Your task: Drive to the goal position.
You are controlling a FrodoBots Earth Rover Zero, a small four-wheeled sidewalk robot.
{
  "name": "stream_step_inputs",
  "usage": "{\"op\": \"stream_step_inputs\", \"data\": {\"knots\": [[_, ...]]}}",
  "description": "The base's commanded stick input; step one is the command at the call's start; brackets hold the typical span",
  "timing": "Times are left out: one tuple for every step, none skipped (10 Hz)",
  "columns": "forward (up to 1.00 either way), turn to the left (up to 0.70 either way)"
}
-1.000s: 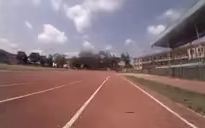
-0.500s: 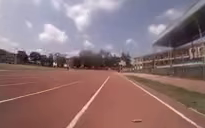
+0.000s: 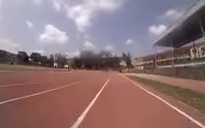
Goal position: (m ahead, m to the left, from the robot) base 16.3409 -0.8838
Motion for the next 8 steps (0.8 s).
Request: {"op": "stream_step_inputs", "data": {"knots": [[0.70, 0.00], [0.70, 0.00], [0.70, 0.00], [0.70, 0.00], [0.70, 0.00], [0.70, 0.00], [0.70, 0.00], [0.70, 0.00]]}}
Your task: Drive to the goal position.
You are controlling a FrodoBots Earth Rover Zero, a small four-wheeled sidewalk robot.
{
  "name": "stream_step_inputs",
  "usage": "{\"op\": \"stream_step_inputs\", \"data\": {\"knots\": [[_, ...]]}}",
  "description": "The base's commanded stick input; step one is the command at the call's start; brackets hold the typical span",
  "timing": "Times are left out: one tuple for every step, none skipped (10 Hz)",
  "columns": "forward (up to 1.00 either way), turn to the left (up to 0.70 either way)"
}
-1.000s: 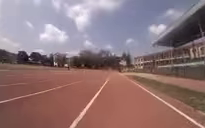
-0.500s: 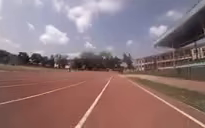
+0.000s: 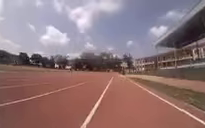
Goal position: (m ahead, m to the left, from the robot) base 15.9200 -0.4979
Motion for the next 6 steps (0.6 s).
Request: {"op": "stream_step_inputs", "data": {"knots": [[0.70, 0.00], [0.70, -0.35], [0.70, -0.35], [0.70, -0.35], [0.70, -0.35], [0.70, -0.35]]}}
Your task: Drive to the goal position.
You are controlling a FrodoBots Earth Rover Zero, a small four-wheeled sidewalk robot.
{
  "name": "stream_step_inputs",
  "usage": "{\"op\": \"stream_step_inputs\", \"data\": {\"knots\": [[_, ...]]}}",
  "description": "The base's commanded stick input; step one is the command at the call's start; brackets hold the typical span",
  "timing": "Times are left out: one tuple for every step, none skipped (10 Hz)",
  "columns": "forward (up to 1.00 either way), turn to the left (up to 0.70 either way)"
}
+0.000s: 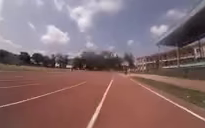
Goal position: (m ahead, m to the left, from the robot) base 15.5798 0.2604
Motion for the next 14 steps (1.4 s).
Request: {"op": "stream_step_inputs", "data": {"knots": [[0.70, -0.35], [0.70, -0.33], [0.70, 0.00], [0.70, 0.00], [0.70, 0.00], [0.70, 0.00], [0.70, 0.00], [0.70, 0.00], [0.70, 0.00], [0.70, 0.00], [0.70, 0.00], [0.70, 0.00], [0.70, 0.00], [0.70, 0.00]]}}
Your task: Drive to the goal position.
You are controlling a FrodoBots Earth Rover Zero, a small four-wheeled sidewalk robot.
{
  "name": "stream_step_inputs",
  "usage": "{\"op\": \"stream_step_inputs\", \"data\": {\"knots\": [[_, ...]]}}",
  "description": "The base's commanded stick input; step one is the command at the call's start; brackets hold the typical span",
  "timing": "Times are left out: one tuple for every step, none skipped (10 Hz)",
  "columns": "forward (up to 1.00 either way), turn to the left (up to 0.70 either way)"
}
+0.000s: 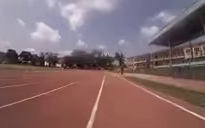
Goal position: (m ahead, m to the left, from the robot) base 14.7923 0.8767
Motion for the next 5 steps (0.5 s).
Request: {"op": "stream_step_inputs", "data": {"knots": [[0.70, 0.00], [0.70, 0.00], [0.70, 0.00], [0.70, 0.00], [0.70, 0.00]]}}
